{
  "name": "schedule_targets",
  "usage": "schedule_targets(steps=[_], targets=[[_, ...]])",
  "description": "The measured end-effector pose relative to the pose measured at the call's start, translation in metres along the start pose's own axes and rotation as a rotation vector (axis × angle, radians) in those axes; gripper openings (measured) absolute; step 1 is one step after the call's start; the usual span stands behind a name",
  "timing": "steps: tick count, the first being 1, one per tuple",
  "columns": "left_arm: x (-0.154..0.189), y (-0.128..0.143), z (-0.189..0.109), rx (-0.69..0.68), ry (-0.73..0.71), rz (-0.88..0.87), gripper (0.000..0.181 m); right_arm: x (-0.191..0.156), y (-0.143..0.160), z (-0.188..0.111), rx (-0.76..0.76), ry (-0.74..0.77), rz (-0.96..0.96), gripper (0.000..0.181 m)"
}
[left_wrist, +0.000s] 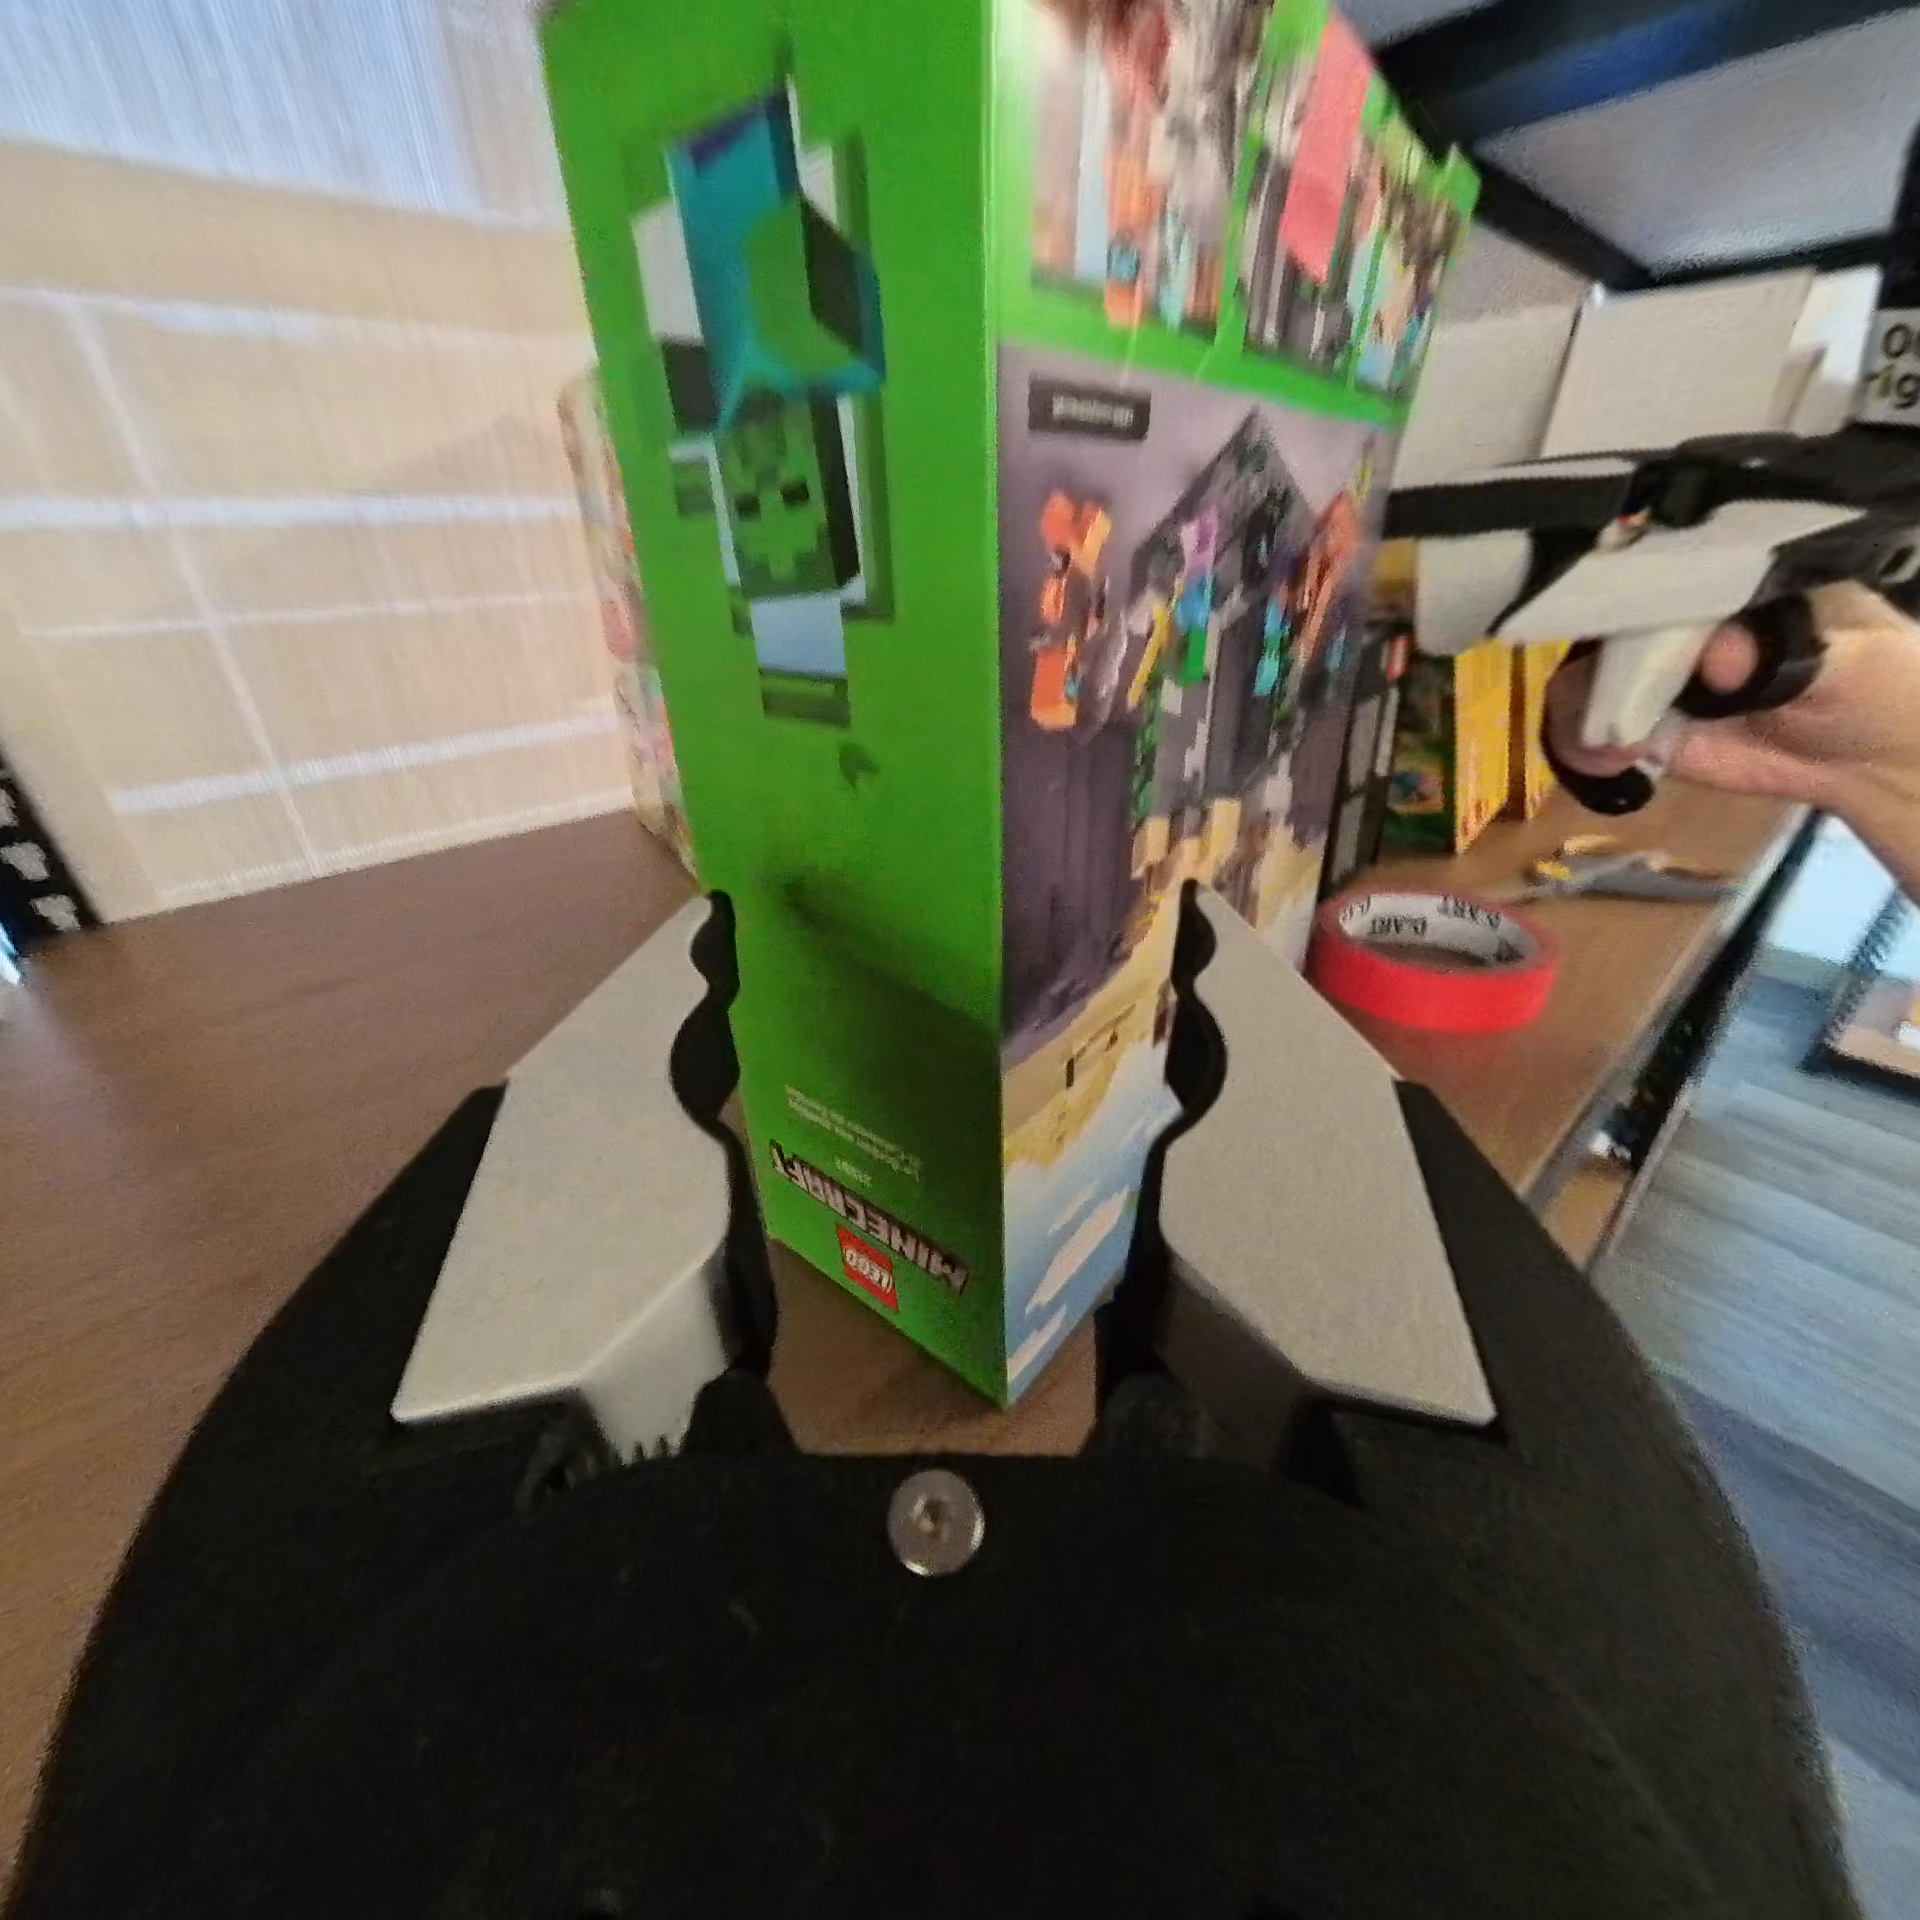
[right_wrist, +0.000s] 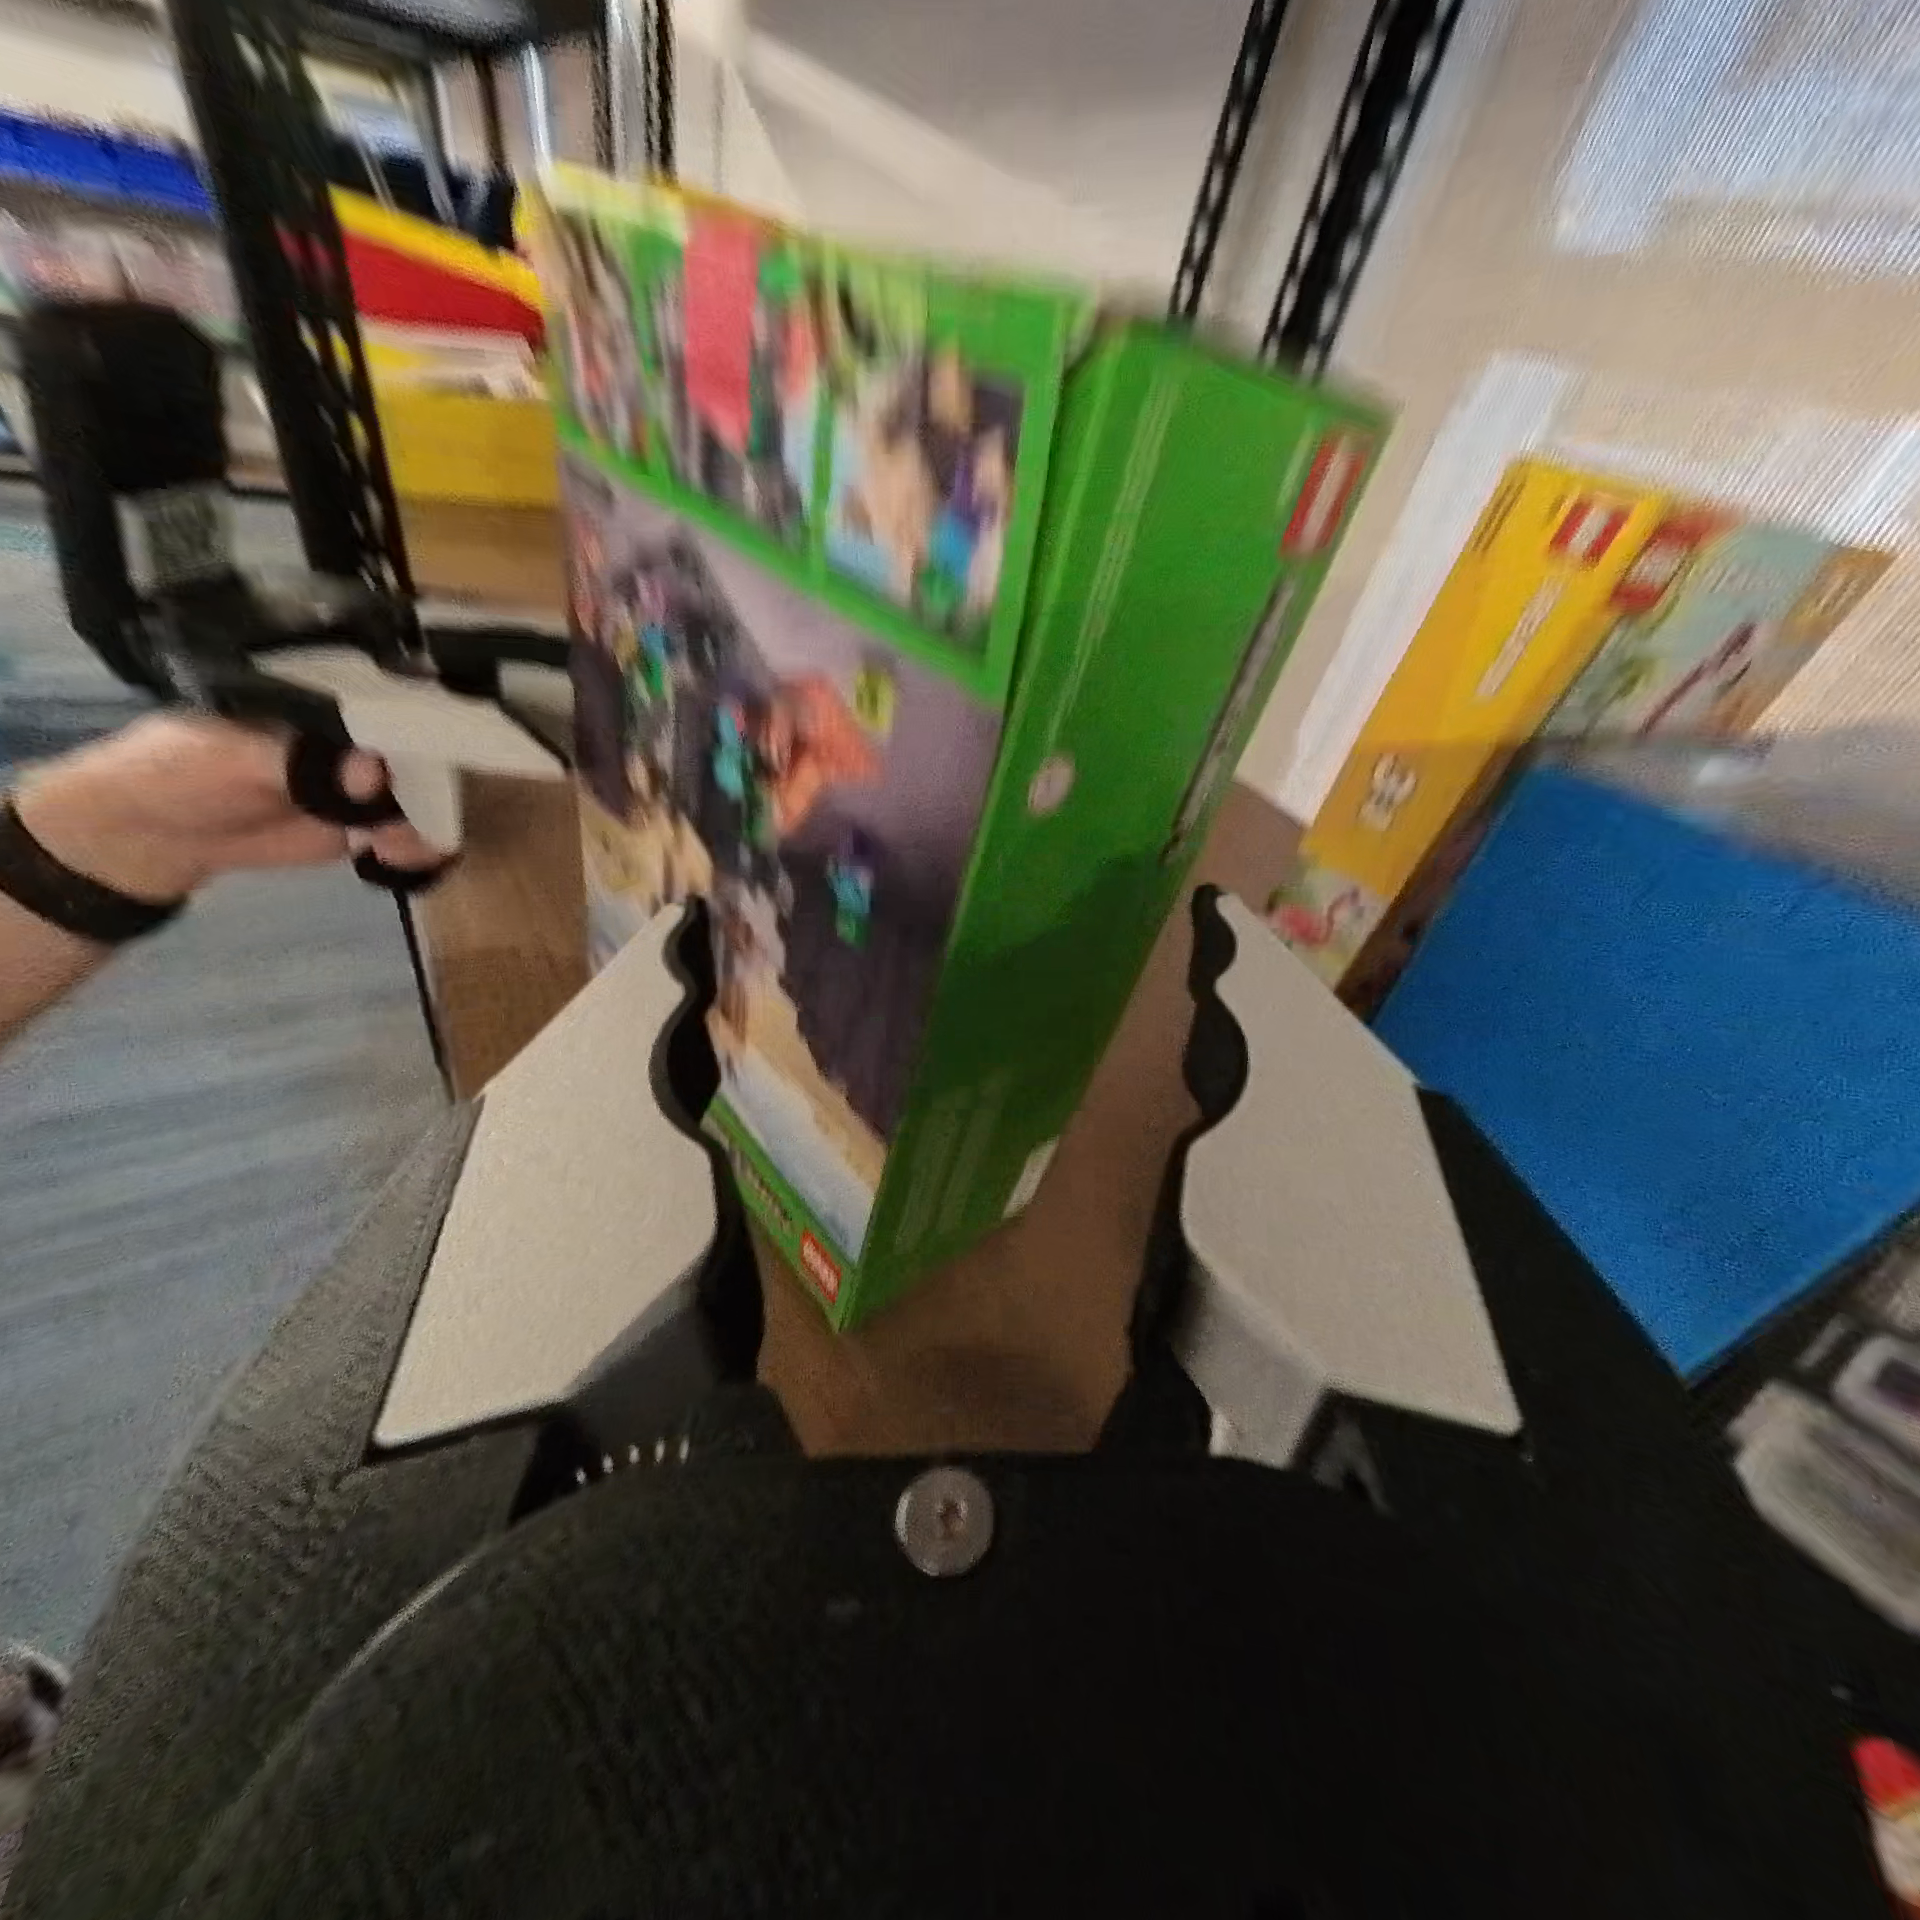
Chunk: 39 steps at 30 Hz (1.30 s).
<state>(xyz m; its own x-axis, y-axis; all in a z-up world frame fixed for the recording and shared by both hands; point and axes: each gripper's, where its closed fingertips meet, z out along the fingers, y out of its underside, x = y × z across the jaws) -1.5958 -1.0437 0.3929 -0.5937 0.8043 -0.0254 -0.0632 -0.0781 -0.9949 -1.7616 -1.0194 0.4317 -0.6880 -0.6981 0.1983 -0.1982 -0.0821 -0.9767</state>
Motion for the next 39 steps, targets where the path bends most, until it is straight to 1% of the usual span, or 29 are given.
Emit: schedule_targets(steps=[2, 4, 6, 7, 8, 10, 12, 13, 18, 20, 23, 25, 32, 39], targets=[[0.003, 0.007, 0.006, -0.045, 0.050, -0.003, 0.086, -0.008, 0.024, 0.011, -0.044, -0.008, 0.013, 0.093], [0.004, 0.006, 0.011, -0.053, 0.069, -0.008, 0.087, -0.013, 0.035, 0.020, -0.050, -0.005, 0.024, 0.093], [0.005, 0.006, 0.016, -0.055, 0.083, -0.014, 0.089, -0.009, 0.049, 0.029, -0.068, 0.031, 0.035, 0.096], [0.005, 0.007, 0.018, -0.061, 0.088, -0.022, 0.094, -0.007, 0.056, 0.035, -0.082, 0.046, 0.048, 0.099], [0.004, 0.007, 0.020, -0.064, 0.084, -0.022, 0.093, -0.007, 0.064, 0.041, -0.102, 0.047, 0.059, 0.102], [0.000, 0.010, 0.023, -0.080, 0.081, -0.032, 0.091, -0.005, 0.075, 0.049, -0.158, 0.051, 0.080, 0.101], [-0.006, 0.018, 0.027, -0.120, 0.066, -0.033, 0.096, -0.007, 0.072, 0.054, -0.145, 0.031, 0.077, 0.101], [-0.006, 0.021, 0.029, -0.131, 0.076, -0.029, 0.094, -0.008, 0.070, 0.056, -0.140, 0.025, 0.066, 0.099], [-0.005, 0.020, 0.033, -0.180, 0.077, 0.032, 0.091, -0.004, 0.069, 0.058, -0.207, 0.055, 0.025, 0.097], [-0.002, 0.017, 0.031, -0.188, 0.062, 0.117, 0.090, -0.004, 0.066, 0.056, -0.208, 0.084, -0.053, 0.096], [0.003, 0.016, 0.028, -0.231, -0.005, 0.337, 0.090, 0.000, 0.065, 0.056, -0.229, 0.177, -0.224, 0.096], [0.002, 0.018, 0.028, -0.267, -0.059, 0.405, 0.089, 0.002, 0.059, 0.056, -0.199, 0.219, -0.289, 0.095], [0.006, 0.015, 0.022, -0.241, -0.098, 0.431, 0.089, -0.002, 0.046, 0.053, -0.149, 0.231, -0.384, 0.095], [0.005, 0.016, 0.018, -0.272, -0.099, 0.413, 0.089, -0.006, 0.048, 0.055, -0.159, 0.211, -0.372, 0.095]])
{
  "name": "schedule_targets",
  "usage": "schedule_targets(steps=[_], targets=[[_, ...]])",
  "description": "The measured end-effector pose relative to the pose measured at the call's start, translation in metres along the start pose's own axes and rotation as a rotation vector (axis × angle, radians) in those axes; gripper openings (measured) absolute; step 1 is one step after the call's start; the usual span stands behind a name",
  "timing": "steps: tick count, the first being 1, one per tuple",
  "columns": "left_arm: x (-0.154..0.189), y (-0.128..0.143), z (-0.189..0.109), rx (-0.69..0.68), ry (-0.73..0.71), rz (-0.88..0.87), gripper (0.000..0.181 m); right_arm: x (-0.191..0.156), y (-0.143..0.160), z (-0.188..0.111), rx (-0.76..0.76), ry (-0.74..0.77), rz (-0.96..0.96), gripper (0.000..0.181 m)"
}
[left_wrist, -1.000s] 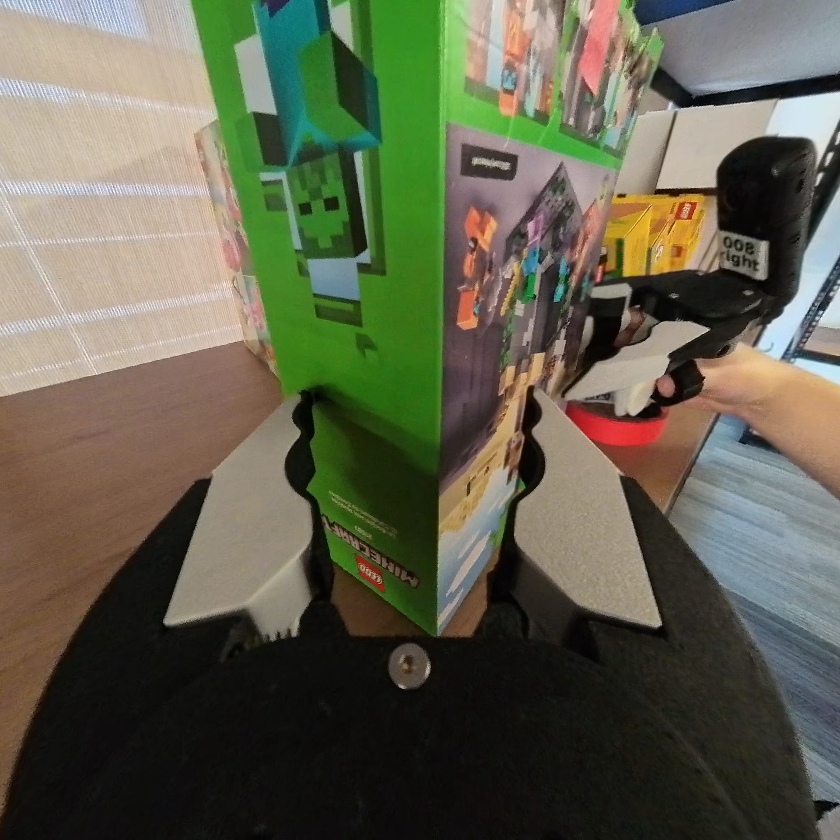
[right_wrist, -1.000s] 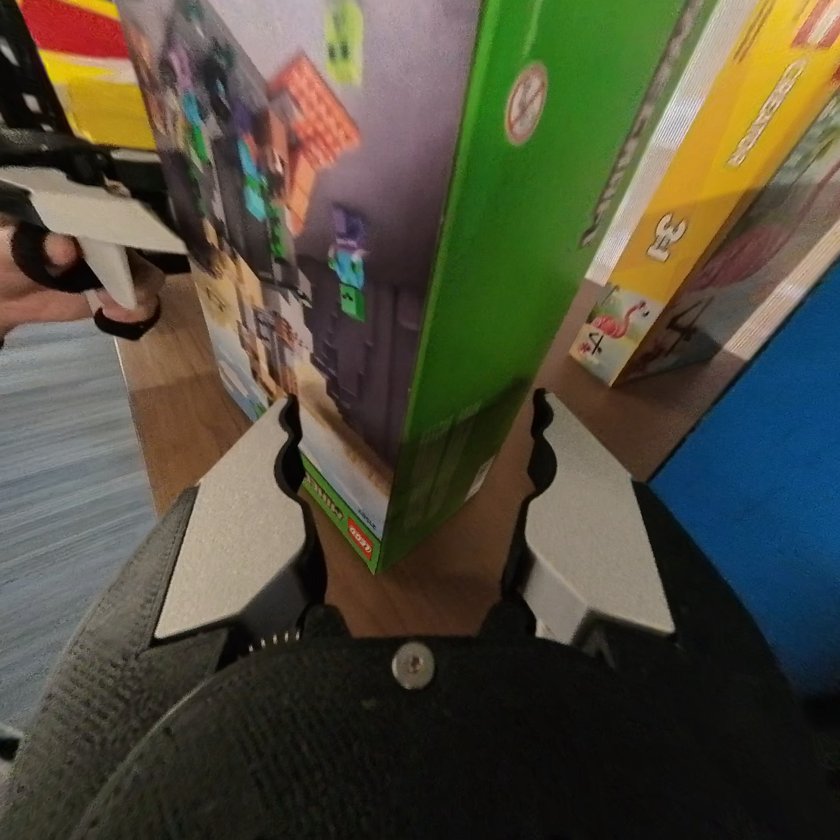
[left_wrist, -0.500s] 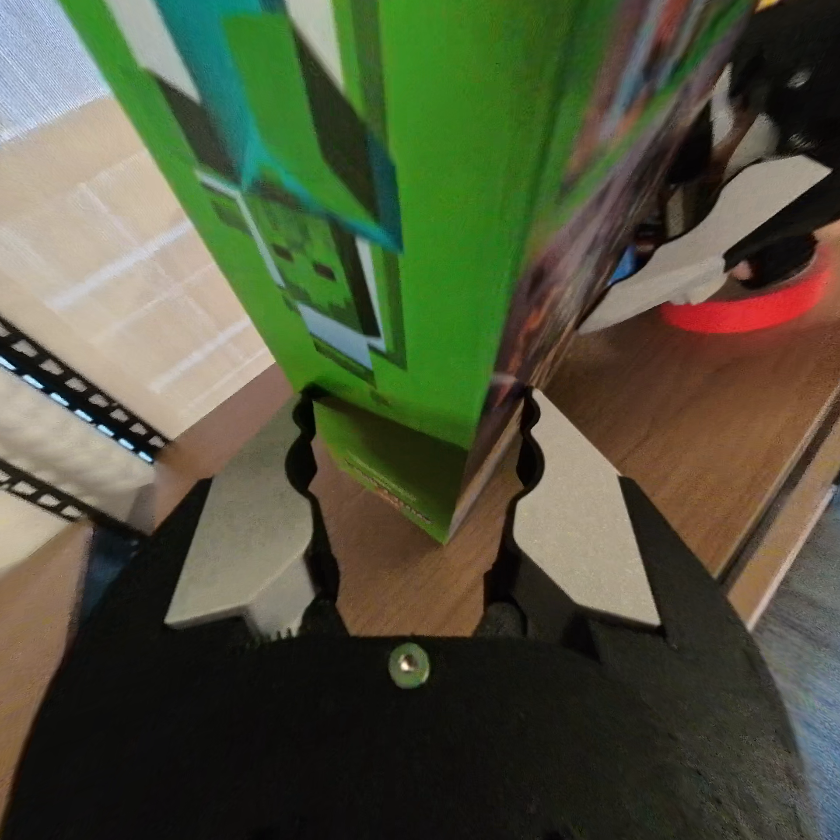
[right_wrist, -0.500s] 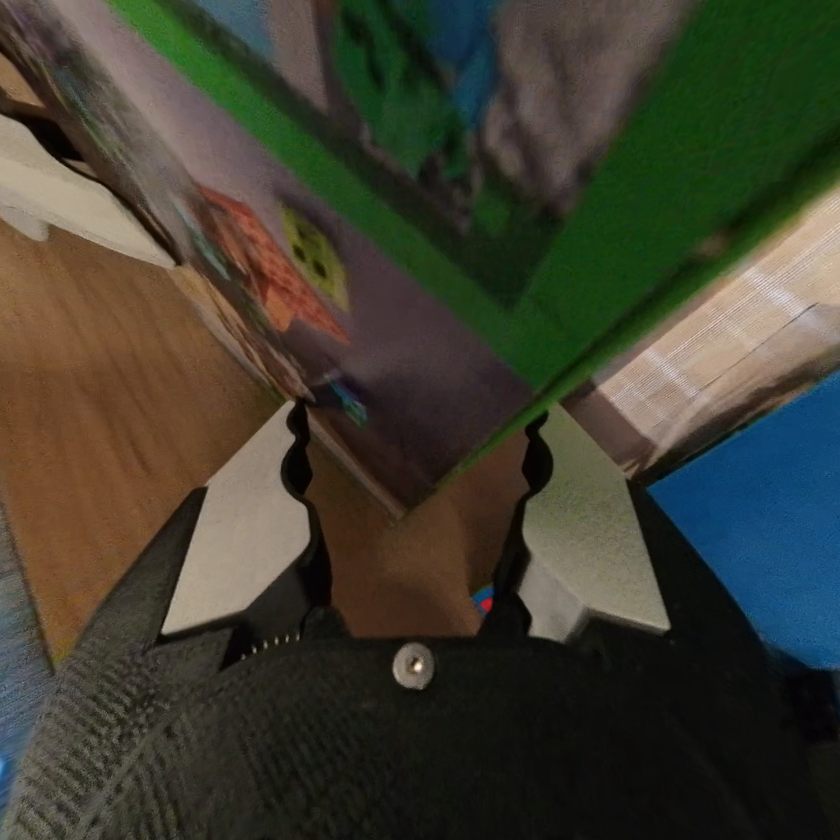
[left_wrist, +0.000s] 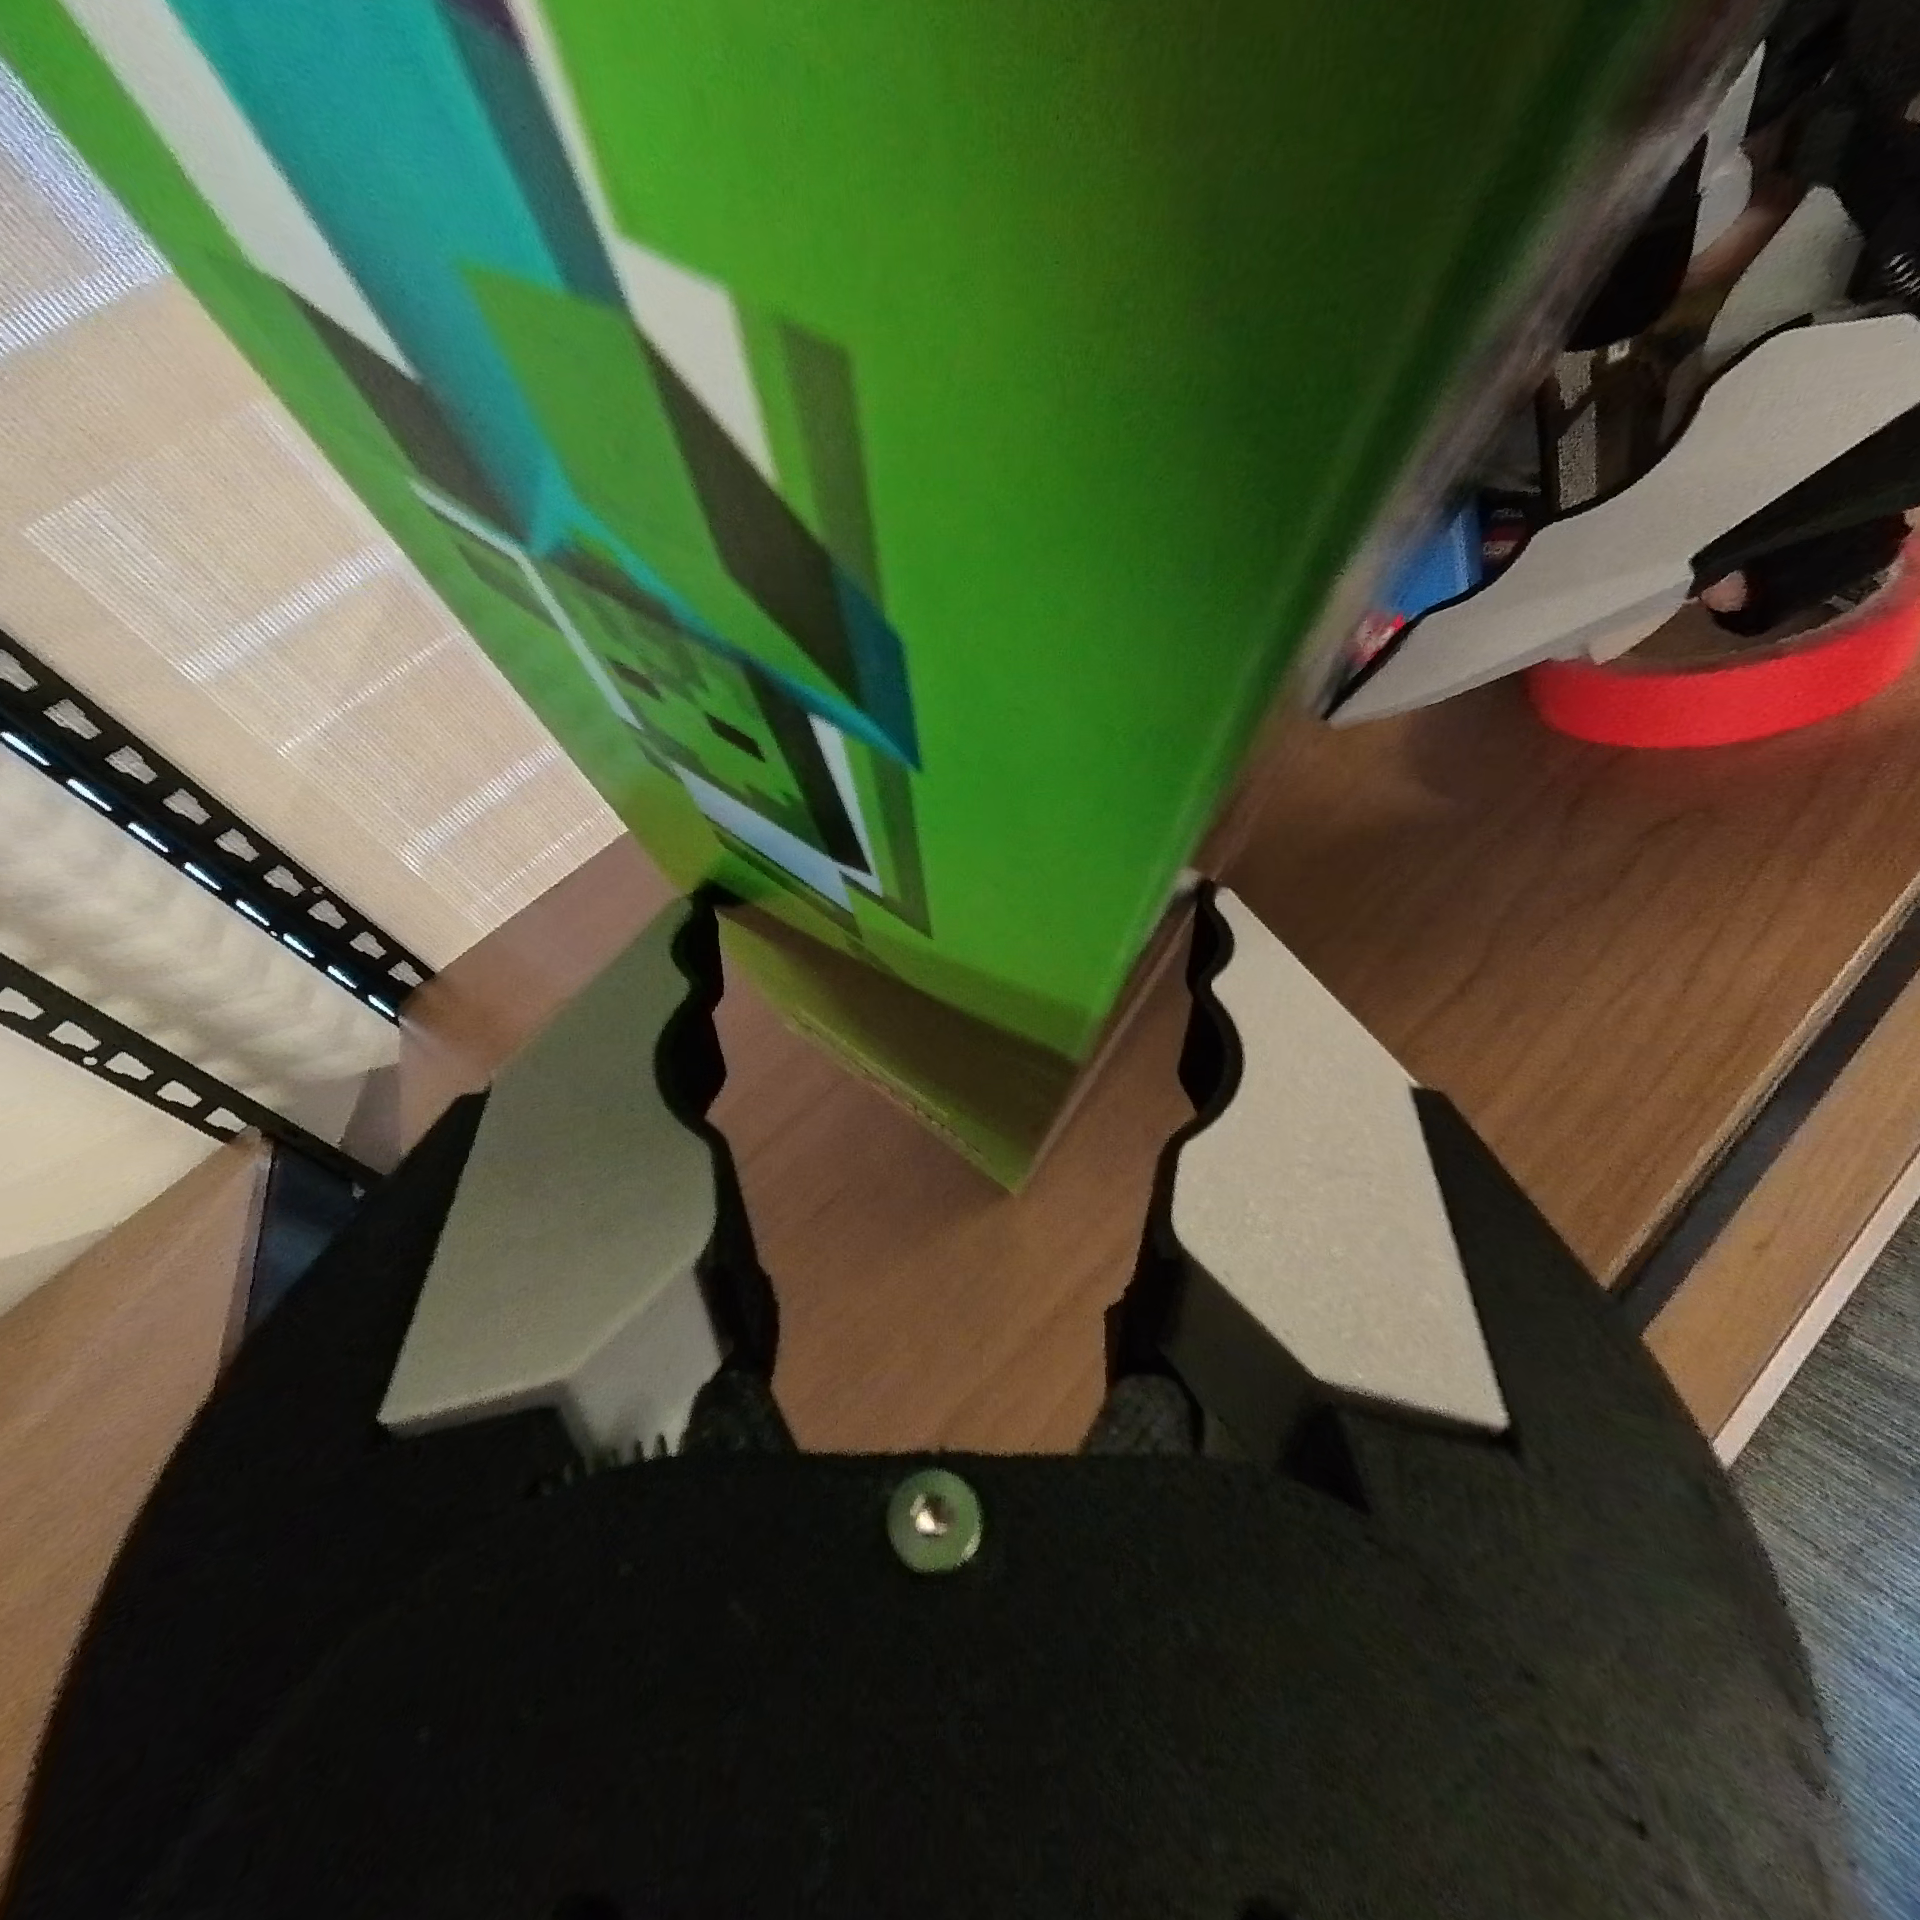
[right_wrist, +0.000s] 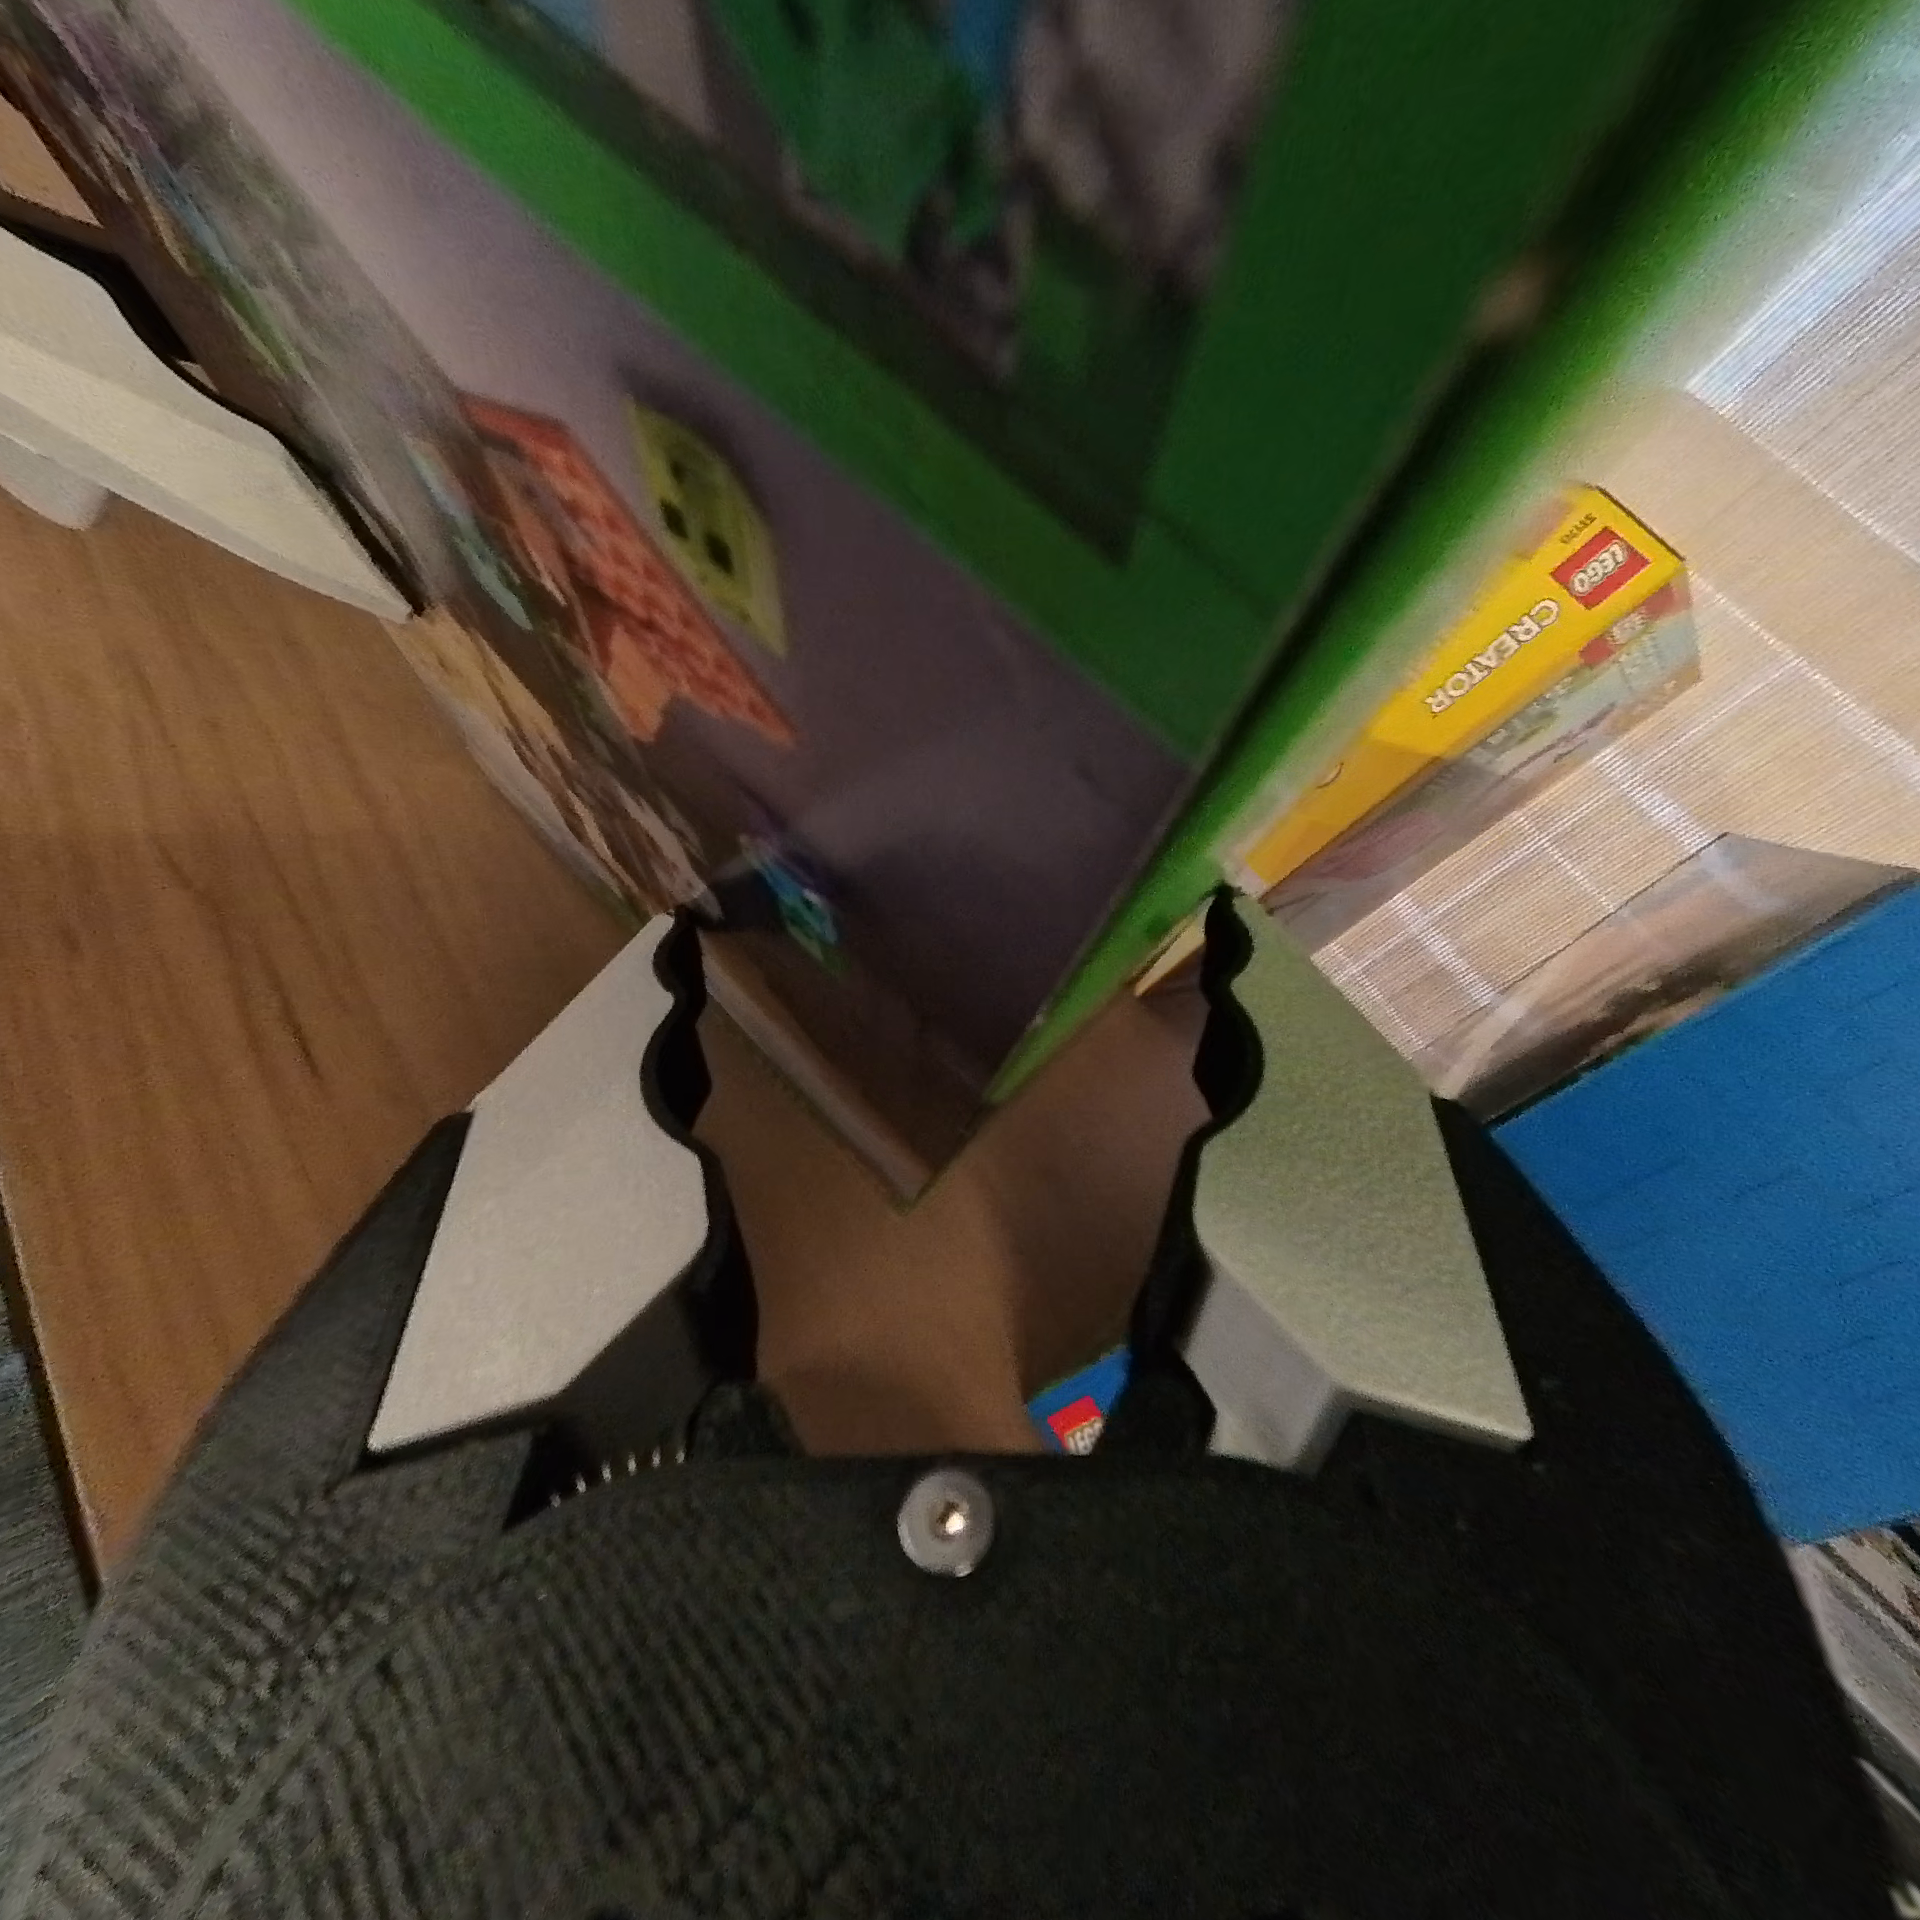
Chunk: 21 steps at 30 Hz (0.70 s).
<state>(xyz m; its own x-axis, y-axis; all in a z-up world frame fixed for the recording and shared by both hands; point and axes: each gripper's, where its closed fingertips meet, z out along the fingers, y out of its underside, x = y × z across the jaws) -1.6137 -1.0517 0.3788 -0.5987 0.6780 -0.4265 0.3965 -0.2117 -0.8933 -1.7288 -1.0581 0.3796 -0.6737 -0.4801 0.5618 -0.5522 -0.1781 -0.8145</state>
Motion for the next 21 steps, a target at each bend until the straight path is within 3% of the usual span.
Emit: schedule_targets(steps=[8, 14, 19, 21], targets=[[0.000, -0.005, -0.011, -0.031, 0.135, -0.189, 0.089, -0.021, 0.006, -0.003, -0.177, -0.204, 0.338, 0.096], [-0.005, 0.004, -0.005, -0.009, 0.229, -0.321, 0.087, -0.027, 0.005, -0.001, -0.273, -0.191, 0.497, 0.100], [-0.018, 0.000, -0.007, 0.090, 0.163, -0.314, 0.075, -0.028, -0.001, -0.003, -0.178, -0.190, 0.627, 0.100], [-0.025, -0.017, -0.017, 0.206, 0.128, -0.360, 0.071, -0.027, -0.002, -0.007, -0.128, -0.190, 0.646, 0.094]])
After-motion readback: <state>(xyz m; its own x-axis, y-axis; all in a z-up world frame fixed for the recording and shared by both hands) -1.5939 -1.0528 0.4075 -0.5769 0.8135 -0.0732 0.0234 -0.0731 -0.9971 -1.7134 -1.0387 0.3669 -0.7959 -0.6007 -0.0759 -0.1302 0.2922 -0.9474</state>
